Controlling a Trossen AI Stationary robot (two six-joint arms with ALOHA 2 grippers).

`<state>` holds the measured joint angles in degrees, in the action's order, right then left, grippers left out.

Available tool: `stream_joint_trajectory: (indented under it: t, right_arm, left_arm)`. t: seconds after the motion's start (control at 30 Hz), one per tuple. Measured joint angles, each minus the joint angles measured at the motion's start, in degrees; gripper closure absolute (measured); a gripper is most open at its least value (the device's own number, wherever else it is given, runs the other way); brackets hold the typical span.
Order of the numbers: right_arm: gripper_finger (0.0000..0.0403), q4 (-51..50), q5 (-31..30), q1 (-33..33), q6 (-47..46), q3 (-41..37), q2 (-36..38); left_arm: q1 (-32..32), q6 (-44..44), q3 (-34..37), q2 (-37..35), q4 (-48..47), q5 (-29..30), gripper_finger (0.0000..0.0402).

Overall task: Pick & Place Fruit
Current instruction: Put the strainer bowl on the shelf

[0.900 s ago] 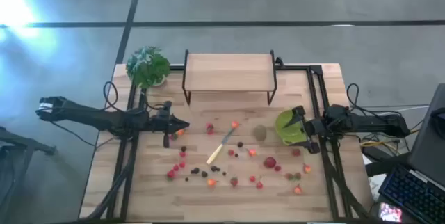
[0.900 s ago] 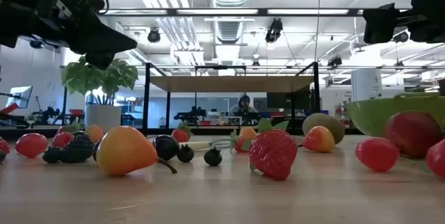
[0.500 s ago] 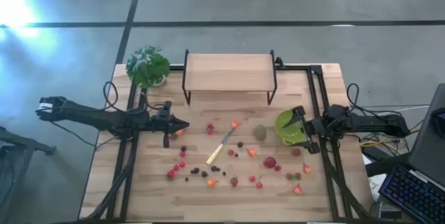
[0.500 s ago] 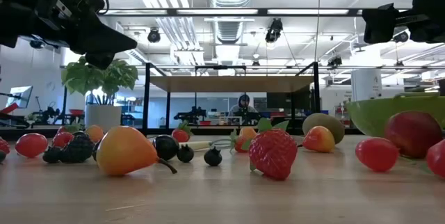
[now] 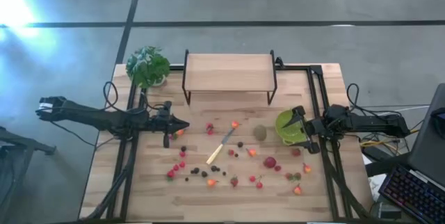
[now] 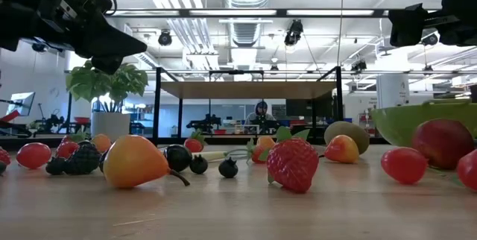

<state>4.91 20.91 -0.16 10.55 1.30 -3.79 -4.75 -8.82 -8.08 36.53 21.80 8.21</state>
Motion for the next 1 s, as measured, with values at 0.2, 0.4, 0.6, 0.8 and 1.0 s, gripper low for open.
stream_joint_trajectory:
  t: [0.2, 0.4, 0.6, 0.8, 1.0]
  right_arm:
    - [0.0077, 0.38, -1.45, 0.02, 3.99, 0.00, -0.02]
    - [0.0062, 8.56, -3.37, 0.00, 7.69, -0.02, -0.20]
    - [0.0044, 30.91, -3.30, 0.02, 5.35, -0.01, -1.22]
    - [0.0053, 31.26, -18.94, -0.11, -7.79, 5.20, -6.65]
    - [0.0071, 13.44, -34.43, -0.11, -16.06, 15.02, -16.50]
  left_arm:
    - [0.01, 0.00, 0.00, 0.00, 0.00, 0.00, 0.0381]
    - [0.00, 0.00, 0.00, 0.00, 0.00, 0.02, 0.0381]
    - [0.00, 0.00, 0.00, -0.02, 0.00, 0.00, 0.0381]
    - [0.01, 0.01, 0.00, -0.02, -0.02, 0.01, 0.0381]
    - [0.00, 0.02, 0.00, -0.02, -0.02, 0.00, 0.0381]
